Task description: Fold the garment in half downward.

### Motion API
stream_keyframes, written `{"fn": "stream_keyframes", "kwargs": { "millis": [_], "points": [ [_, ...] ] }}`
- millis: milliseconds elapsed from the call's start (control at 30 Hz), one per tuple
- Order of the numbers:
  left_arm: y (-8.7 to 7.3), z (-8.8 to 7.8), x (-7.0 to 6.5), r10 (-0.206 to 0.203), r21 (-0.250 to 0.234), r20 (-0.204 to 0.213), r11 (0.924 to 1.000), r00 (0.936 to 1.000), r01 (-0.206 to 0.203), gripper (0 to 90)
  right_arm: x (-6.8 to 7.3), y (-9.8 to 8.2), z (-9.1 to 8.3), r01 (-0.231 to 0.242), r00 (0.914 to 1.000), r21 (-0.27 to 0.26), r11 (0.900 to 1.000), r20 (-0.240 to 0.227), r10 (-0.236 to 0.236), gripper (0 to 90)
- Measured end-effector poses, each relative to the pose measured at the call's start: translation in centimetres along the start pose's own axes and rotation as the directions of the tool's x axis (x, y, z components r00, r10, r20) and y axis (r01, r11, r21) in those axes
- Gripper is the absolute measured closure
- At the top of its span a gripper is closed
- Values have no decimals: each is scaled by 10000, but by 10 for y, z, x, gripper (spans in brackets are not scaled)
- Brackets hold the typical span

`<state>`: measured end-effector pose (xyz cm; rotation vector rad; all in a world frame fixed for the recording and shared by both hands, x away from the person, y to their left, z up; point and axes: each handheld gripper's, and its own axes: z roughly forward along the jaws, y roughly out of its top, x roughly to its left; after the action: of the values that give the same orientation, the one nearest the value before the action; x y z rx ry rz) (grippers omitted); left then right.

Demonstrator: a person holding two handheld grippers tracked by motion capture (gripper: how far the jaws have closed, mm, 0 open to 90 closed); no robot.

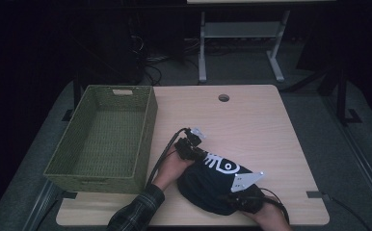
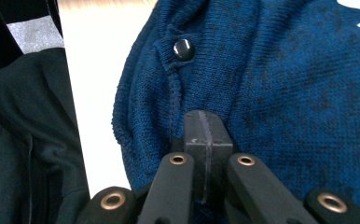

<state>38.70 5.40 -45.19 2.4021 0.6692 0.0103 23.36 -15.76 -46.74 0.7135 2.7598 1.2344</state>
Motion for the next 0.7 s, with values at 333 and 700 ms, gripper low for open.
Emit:
{"fn": "stream_keyframes", "kwargs": {
  "millis": [333, 700],
  "points": [
    [0, -33, -21, 27, -1230, 86, 9924, 10000, -16, 900, -7, 5, -34, -230, 9989, -1582, 9871, 367, 292, 900],
    [-28, -56, -50, 160, -601, -31, 9981, 9999, -161, 900, -43, -2, -48, -877, 9735, -1664, 9822, 1945, 1199, 900]
  ]
}}
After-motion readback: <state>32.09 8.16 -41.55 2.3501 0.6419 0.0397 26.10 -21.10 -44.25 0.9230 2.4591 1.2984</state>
